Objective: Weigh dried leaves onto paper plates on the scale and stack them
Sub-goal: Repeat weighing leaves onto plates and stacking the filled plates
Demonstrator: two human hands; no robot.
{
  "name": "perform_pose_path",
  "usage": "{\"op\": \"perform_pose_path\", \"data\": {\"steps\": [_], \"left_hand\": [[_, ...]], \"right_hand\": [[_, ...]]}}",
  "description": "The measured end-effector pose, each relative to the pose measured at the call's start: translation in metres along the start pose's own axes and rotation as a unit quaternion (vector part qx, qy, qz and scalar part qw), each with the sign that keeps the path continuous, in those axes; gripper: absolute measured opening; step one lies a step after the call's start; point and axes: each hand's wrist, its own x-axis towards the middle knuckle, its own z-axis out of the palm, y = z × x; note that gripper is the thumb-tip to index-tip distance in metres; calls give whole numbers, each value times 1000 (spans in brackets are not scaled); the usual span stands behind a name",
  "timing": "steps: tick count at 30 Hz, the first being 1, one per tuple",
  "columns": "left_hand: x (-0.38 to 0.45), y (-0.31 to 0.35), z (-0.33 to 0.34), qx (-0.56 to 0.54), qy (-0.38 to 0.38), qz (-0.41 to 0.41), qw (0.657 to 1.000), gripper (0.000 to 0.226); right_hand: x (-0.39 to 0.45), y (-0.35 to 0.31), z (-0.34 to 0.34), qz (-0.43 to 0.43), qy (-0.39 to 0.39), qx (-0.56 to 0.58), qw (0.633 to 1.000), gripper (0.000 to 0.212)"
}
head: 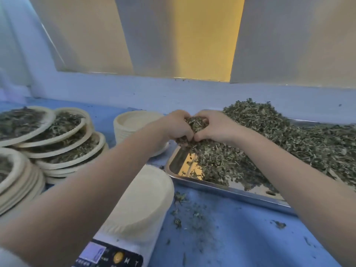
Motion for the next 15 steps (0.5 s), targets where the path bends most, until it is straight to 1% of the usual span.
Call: {"op": "perform_pose_path", "data": {"steps": [4,7,8,10,12,13,14,15], "left_hand": [[-44,-14,-54,5,43,-35,998,36],[-79,-31,-78,-26,32,-70,997,32],[-88,-38,-81,-42,19,-84,995,31],[-104,-50,-82,-58,-20,-123,991,38],[-115,-62,-81,-36,-65,-156,985,57],[-118,-66,-82,-20,-75,-166,983,67],[-120,-69,-85,-12,-71,-169,983,75],[-120,-71,-89,-16,-57,-165,985,76]], "right_hand": [[3,-55,23,-66,-29,63,995,47],[-1,-83,47,-94,-76,106,987,37],[-3,-87,54,-97,-98,104,985,37],[-8,-92,67,-89,-172,48,980,43],[-12,-91,72,-59,-267,-33,961,57],[-13,-90,71,-46,-296,-56,953,61],[-13,-89,69,-40,-304,-65,950,62],[-14,-89,67,-41,-294,-66,953,62]]}}
